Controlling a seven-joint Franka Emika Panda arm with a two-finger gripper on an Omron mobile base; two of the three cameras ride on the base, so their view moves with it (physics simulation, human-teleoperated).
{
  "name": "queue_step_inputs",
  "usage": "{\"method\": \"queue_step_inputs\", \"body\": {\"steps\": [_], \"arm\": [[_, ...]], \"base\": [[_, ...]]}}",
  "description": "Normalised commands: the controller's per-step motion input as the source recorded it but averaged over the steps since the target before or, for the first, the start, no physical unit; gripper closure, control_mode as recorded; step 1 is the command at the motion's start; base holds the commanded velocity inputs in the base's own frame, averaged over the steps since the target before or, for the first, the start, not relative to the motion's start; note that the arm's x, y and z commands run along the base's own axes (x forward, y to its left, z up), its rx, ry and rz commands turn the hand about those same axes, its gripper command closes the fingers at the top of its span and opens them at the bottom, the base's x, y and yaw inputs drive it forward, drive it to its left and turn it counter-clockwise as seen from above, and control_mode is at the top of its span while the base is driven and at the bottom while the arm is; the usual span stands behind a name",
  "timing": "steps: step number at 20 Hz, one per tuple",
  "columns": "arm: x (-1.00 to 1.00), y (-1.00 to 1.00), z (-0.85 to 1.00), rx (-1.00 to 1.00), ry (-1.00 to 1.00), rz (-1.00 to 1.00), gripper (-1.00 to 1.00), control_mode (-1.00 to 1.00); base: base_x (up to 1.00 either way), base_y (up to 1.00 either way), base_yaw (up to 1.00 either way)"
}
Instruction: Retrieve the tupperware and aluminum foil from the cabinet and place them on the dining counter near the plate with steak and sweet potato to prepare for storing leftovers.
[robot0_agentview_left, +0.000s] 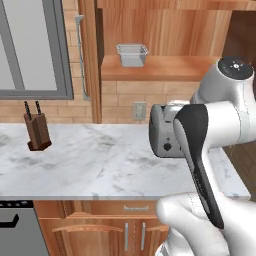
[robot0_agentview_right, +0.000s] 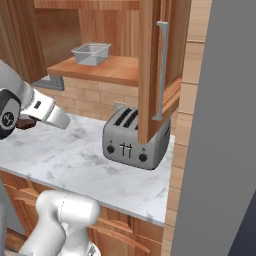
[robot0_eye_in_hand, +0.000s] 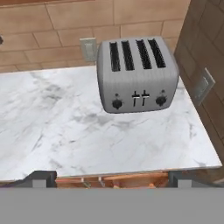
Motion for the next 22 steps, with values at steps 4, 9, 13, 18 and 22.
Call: {"method": "queue_step_inputs", "body": {"steps": [4, 9, 13, 18, 22], "arm": [[0.69, 0.00, 0.69, -0.04, -0.22, 0.03, -1.00, -1.00], [0.76, 0.00, 0.17, -0.07, -0.24, 0.08, -1.00, -1.00], [0.78, 0.00, 0.01, -0.12, -0.28, 0.12, -1.00, -1.00], [0.69, 0.00, 0.08, -0.10, -0.26, 0.08, -1.00, -1.00], [0.52, 0.00, 0.48, 0.00, -0.01, 0.00, -1.00, -1.00]], "base": [[0.00, 0.00, 0.00], [0.00, 0.00, 0.00], [0.00, 0.00, 0.00], [0.00, 0.00, 0.00], [0.00, 0.00, 0.00]]}}
